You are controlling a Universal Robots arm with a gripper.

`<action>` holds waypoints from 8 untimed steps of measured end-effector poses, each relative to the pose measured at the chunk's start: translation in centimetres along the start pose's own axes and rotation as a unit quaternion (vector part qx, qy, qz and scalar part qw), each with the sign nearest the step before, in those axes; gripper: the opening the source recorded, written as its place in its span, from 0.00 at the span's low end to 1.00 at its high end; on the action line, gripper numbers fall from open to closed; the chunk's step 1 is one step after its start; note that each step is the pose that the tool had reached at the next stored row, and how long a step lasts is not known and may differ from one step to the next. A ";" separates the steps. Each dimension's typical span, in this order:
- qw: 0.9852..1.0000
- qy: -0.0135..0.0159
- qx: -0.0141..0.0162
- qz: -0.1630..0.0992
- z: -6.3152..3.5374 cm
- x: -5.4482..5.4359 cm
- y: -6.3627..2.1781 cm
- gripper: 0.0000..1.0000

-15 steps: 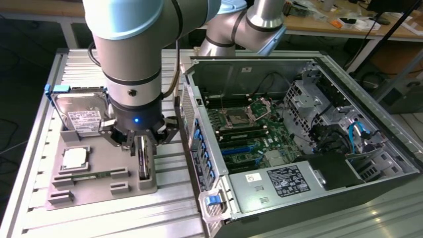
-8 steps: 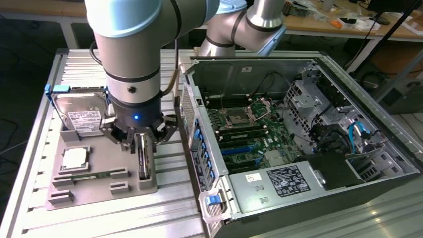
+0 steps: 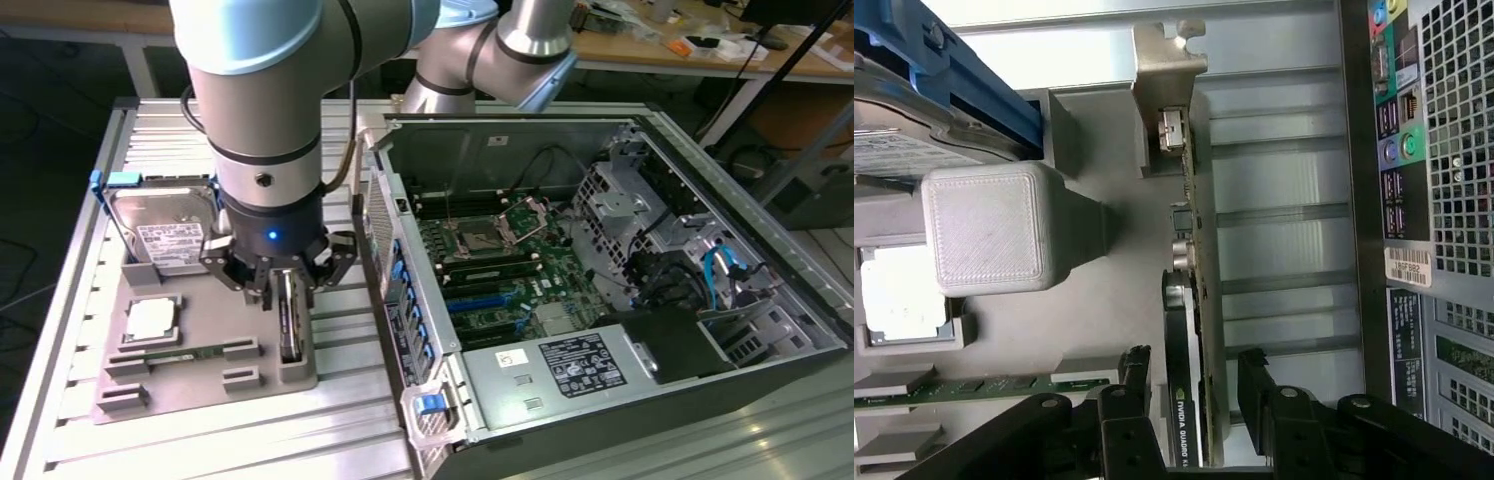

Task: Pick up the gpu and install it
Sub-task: 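Pick up the gpu and move the gpu toward the slot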

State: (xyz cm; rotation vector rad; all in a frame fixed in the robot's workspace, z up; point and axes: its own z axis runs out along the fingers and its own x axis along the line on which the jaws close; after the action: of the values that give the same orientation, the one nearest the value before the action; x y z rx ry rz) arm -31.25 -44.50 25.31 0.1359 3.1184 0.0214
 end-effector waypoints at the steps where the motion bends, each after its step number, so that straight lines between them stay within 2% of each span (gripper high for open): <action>1: 1.000 0.000 0.001 0.000 0.03 0.0 0.03 0.48; 2: 1.000 0.000 0.002 0.000 0.07 0.0 0.06 0.48; 5: 1.000 -0.001 0.009 0.000 0.26 0.2 0.20 0.48; 8: 1.000 -0.001 0.013 0.000 0.34 0.2 0.21 0.48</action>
State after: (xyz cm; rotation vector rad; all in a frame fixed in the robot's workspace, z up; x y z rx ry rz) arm -31.41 -44.27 24.97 0.1353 3.1172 -0.0199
